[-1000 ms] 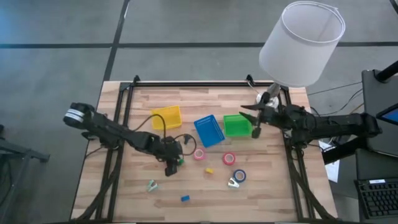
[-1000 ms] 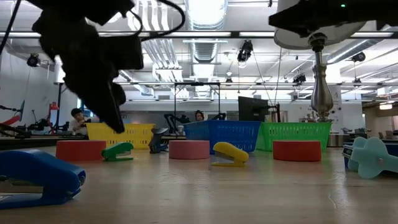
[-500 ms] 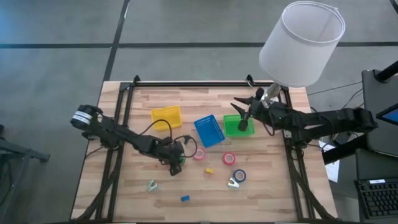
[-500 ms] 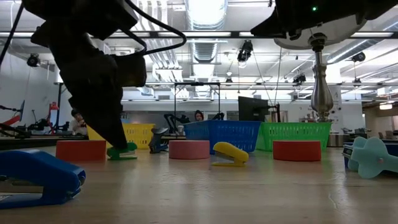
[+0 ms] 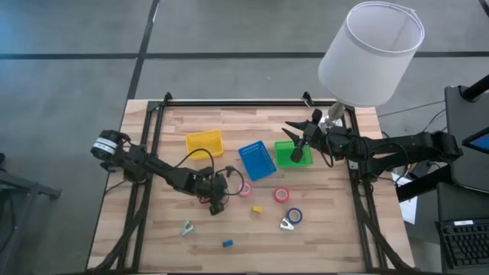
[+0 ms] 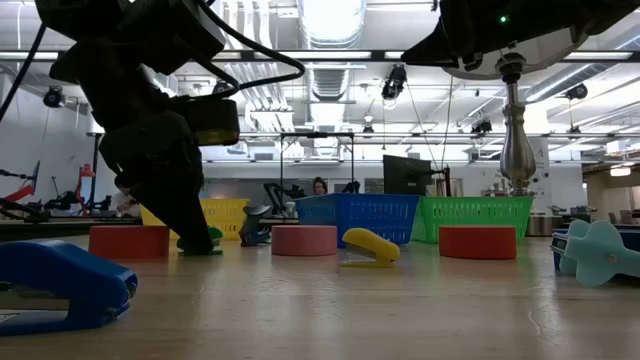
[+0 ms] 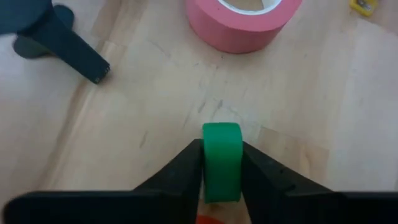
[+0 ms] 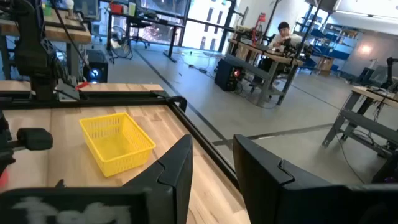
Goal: Pick and place Stapler, Stapler remover, tape
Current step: Put the green stapler into the yellow basket, then put the blue stapler into the yellow basket
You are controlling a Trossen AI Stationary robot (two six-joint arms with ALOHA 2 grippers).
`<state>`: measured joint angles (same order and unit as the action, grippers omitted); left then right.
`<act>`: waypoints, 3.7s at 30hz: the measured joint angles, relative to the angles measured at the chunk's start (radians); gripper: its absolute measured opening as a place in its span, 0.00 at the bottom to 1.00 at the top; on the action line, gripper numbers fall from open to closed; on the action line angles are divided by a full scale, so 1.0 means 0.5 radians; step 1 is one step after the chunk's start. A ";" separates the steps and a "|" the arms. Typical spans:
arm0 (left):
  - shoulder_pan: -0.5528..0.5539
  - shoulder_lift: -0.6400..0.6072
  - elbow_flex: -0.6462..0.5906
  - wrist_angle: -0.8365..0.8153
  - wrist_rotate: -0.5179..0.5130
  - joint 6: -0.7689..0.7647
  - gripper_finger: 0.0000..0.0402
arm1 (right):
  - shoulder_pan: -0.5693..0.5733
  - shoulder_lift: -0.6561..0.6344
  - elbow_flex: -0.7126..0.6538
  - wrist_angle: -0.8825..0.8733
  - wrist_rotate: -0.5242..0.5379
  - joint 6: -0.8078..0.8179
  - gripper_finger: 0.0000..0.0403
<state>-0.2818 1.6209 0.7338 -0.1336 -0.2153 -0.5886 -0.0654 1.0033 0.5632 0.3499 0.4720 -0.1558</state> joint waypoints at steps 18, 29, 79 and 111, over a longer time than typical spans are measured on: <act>0.464 -0.627 0.207 -1.137 -0.602 0.295 0.21 | -0.002 0.003 0.000 0.002 -0.001 0.089 0.24; 1.310 -0.648 0.130 -1.102 -0.128 0.915 0.23 | -0.002 0.002 0.000 0.009 -0.001 0.105 0.25; 0.455 -0.990 -0.115 0.076 0.816 0.737 0.37 | 0.026 0.994 0.728 -1.166 -0.759 0.258 0.42; -0.732 0.336 0.345 0.604 0.133 -0.207 0.48 | 0.176 0.991 0.716 -1.513 -0.758 0.160 0.31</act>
<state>-0.6477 1.7887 0.9065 0.1682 -0.1489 -0.6923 0.0227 1.4990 0.9215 -0.4064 0.0929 -0.0756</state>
